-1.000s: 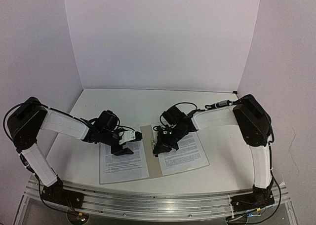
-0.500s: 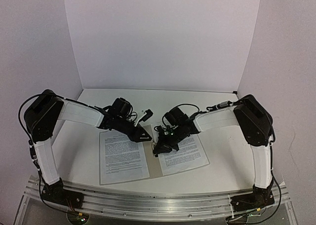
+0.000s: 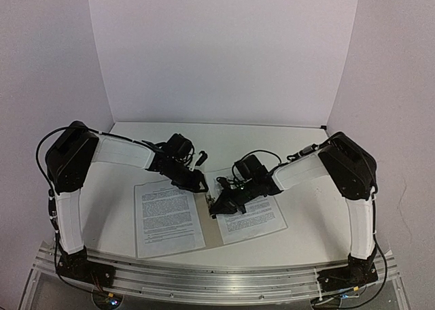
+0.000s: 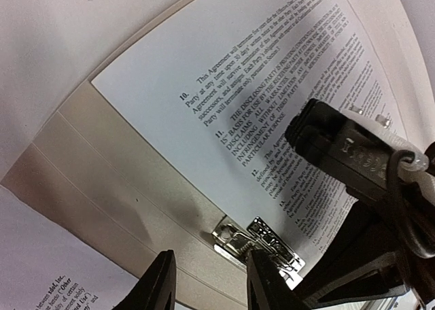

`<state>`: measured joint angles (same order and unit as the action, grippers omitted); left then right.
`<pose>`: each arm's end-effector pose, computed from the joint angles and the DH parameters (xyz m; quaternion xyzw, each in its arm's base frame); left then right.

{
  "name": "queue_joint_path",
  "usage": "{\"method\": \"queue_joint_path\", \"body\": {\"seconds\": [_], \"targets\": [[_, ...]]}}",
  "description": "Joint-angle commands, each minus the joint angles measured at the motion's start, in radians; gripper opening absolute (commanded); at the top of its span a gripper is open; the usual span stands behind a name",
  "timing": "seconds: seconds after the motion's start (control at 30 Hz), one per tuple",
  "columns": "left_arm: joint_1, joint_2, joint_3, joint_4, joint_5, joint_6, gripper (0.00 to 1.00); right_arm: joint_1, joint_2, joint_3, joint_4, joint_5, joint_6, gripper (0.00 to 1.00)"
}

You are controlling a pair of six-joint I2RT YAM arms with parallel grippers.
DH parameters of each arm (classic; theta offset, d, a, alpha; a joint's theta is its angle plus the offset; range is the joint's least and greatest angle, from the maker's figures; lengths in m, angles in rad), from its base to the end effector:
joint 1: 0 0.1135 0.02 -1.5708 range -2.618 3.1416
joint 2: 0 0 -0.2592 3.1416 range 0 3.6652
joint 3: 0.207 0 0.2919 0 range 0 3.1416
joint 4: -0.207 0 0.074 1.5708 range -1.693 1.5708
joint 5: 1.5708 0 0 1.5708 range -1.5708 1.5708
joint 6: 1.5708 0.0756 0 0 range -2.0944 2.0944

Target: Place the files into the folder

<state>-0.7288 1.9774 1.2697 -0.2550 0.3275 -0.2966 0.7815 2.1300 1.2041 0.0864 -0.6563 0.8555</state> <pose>0.3283 -0.3257 0.0920 0.2495 0.9090 -0.2804 0.1811 0.2987 0.3614 0.0413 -0.0824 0.8877 0.4528 0.0115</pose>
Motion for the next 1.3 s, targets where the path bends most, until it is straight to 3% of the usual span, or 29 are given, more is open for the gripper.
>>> {"method": "queue_joint_path", "body": {"seconds": [0.0, 0.3, 0.53, 1.27], "targets": [[-0.006, 0.02, -0.005, -0.019, -0.004, -0.005, 0.36, 0.018, 0.037, -0.074, -0.022, 0.012, 0.06, 0.0], [-0.035, 0.042, -0.044, 0.065, 0.022, 0.017, 0.38, 0.027, -0.027, -0.099, -0.049, 0.108, 0.076, 0.0], [-0.051, 0.053, -0.107, 0.102, 0.007, 0.028, 0.31, 0.026, -0.039, -0.068, -0.086, 0.173, 0.065, 0.04], [-0.057, 0.067, -0.14, 0.124, -0.045, 0.048, 0.21, 0.026, -0.074, 0.076, -0.258, 0.183, -0.009, 0.26]]}}
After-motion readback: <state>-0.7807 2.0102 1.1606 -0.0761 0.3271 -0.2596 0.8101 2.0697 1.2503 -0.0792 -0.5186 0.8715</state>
